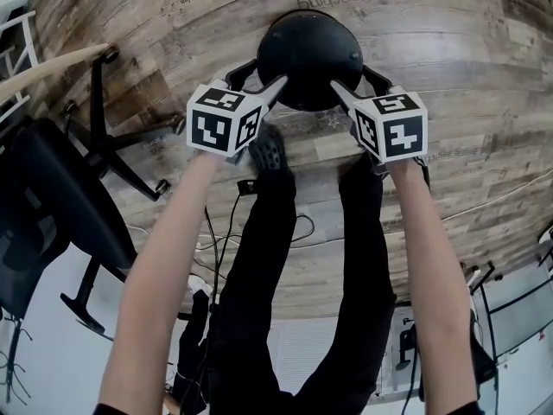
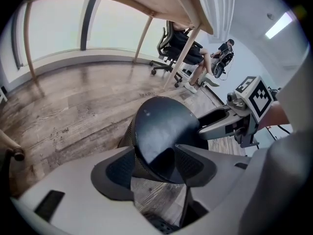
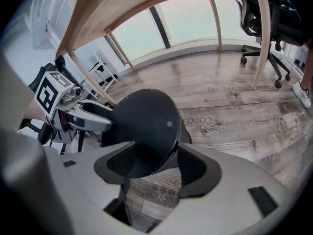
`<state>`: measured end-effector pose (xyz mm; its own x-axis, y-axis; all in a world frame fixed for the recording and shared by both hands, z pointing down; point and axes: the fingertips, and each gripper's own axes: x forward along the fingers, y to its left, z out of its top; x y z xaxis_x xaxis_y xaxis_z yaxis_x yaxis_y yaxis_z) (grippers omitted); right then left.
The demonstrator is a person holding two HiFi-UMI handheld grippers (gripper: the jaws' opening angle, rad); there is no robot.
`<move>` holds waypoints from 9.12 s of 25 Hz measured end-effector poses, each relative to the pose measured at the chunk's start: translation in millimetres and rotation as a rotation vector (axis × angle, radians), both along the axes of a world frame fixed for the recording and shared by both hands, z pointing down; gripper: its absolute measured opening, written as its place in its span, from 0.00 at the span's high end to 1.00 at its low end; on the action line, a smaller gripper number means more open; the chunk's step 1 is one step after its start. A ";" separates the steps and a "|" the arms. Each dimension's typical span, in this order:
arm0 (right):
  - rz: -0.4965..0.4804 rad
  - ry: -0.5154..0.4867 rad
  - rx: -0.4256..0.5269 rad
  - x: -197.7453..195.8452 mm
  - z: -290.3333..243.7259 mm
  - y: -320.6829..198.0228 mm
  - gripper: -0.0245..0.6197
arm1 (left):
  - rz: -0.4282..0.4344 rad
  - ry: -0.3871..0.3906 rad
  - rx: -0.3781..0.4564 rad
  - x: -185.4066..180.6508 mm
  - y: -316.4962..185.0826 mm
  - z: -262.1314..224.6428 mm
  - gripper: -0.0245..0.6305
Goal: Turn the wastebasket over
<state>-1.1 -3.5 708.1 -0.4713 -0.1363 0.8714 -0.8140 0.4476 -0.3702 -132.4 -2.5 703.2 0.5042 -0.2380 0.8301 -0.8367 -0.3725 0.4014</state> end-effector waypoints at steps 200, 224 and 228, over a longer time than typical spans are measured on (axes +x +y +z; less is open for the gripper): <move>0.432 -0.079 0.058 151.9 -44.0 95.0 0.55 | 1.082 -0.125 0.168 162.7 123.0 -57.2 0.90; 0.328 -0.038 -0.139 161.6 -22.9 162.4 0.84 | 1.021 0.111 -0.020 218.4 267.4 -53.4 0.88; 0.319 -0.040 -0.142 164.4 -19.1 160.0 0.85 | 1.033 0.078 -0.037 220.5 267.0 -43.3 0.88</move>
<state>163.3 156.6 689.0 -0.4588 -0.1613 0.8738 -0.8881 0.1145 -0.4452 88.1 264.5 659.8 0.5011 0.3659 0.7842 -0.0876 -0.8801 0.4666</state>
